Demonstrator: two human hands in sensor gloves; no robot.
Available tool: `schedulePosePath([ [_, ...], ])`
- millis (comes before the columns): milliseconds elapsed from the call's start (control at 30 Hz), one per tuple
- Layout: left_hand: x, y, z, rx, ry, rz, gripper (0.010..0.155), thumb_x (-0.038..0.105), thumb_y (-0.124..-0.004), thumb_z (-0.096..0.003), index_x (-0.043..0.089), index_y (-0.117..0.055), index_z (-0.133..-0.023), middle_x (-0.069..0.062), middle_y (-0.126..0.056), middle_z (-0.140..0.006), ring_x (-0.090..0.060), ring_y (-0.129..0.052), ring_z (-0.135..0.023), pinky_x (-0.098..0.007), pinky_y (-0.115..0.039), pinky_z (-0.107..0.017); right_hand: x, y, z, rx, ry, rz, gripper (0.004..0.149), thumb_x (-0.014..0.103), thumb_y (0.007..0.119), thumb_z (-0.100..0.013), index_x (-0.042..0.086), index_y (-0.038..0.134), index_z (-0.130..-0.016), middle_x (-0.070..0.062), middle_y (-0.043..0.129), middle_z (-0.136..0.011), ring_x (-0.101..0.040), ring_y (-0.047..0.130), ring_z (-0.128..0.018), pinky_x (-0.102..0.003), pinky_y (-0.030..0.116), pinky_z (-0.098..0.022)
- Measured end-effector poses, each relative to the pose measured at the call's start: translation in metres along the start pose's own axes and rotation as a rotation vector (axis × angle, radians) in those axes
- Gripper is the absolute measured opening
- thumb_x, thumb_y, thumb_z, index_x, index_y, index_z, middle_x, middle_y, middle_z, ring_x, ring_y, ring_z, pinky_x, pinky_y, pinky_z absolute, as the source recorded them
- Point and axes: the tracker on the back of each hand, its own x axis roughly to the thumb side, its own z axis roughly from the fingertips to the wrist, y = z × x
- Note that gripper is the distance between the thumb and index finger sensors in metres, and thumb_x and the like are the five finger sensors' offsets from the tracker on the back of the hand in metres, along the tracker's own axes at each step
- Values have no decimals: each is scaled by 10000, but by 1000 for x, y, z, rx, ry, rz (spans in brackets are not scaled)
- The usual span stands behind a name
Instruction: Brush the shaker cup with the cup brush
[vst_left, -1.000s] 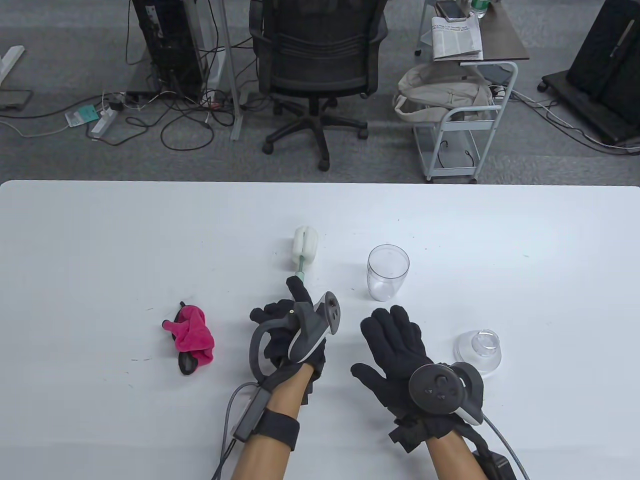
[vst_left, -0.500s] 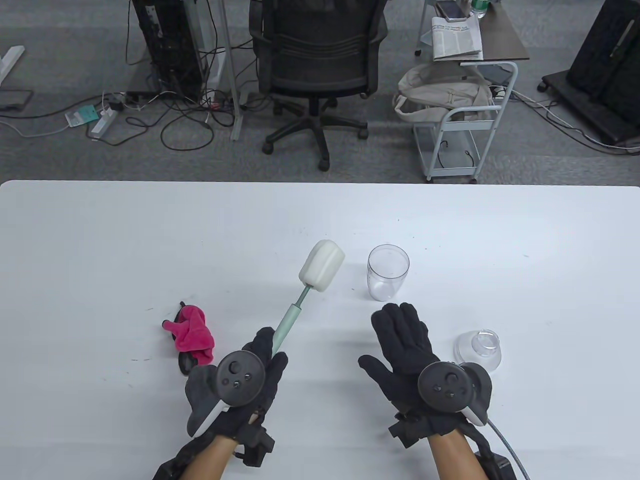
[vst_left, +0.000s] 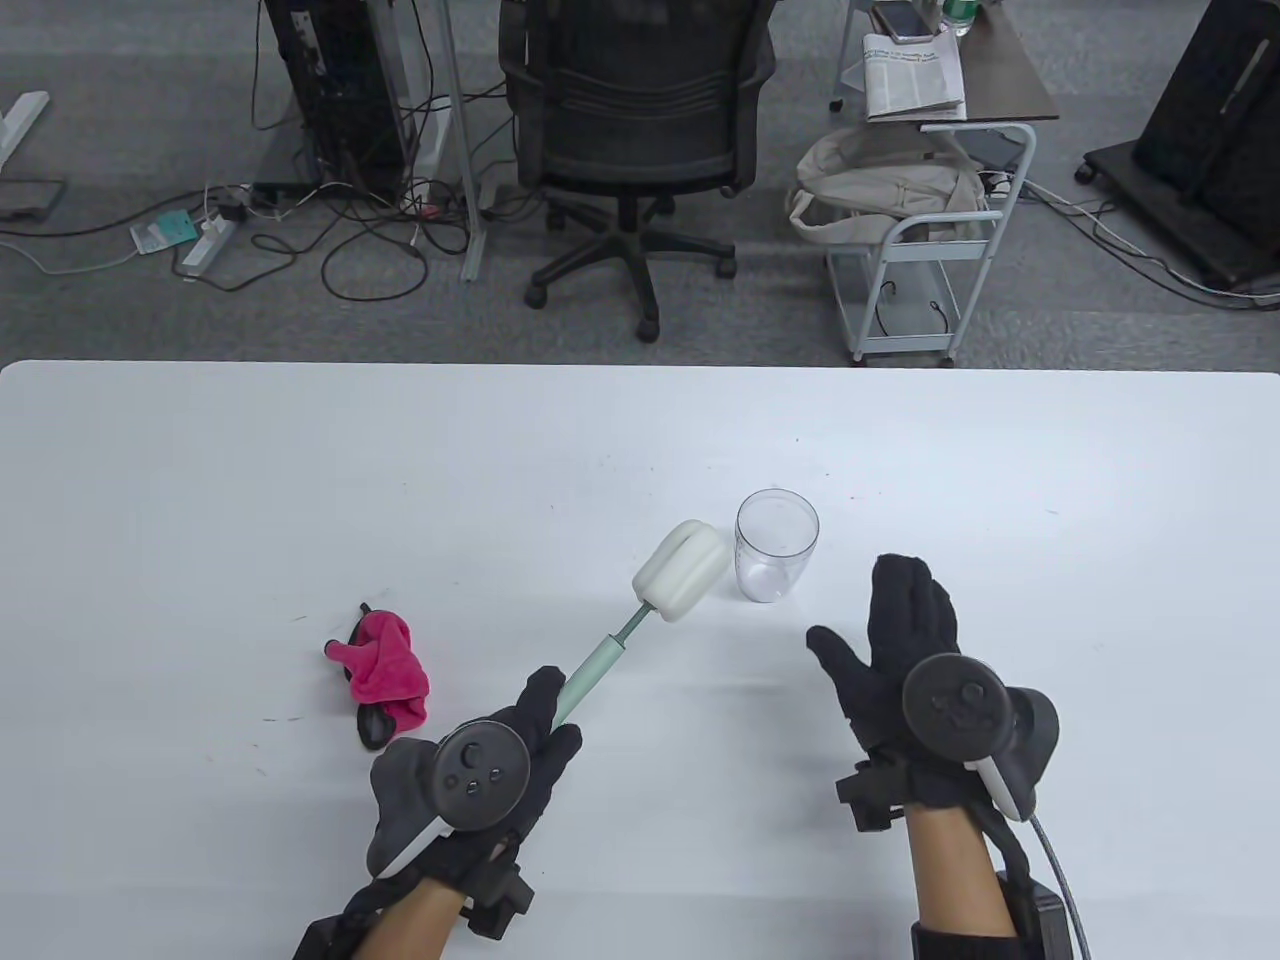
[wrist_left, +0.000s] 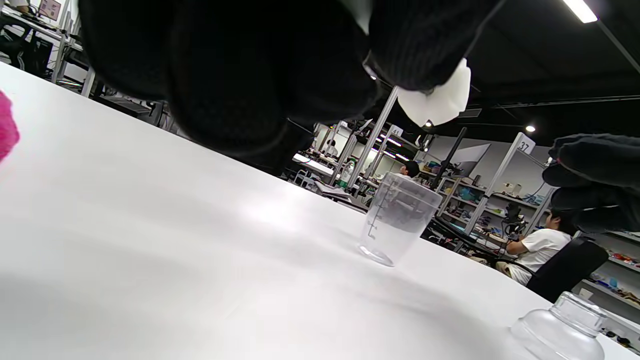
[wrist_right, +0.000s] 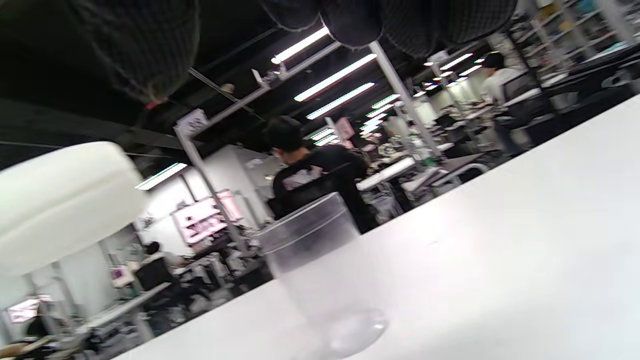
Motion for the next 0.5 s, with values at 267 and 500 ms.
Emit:
schedulePosePath([
  [267, -3, -3, 0, -13, 20, -21, 582, 427, -746, -564, 140, -617, -1053, -21, -976, -583, -272, -1026, -537, -618, -760, -585, 31, 63, -63, 194, 194, 117, 1001, 634, 790, -487, 134, 220, -1141, -194, 252, -1206, -505, 341, -1100, -665, 460, -760],
  [500, -4, -5, 0, -31, 25, -58, 573, 417, -754, -565, 145, -623, -1052, -43, -971, -668, -308, -1012, -626, -638, -726, -614, 24, 108, -90, 208, 219, 162, 1098, 702, 796, -436, 153, 152, -1136, -191, 226, -1205, -484, 324, -1116, -671, 445, -768],
])
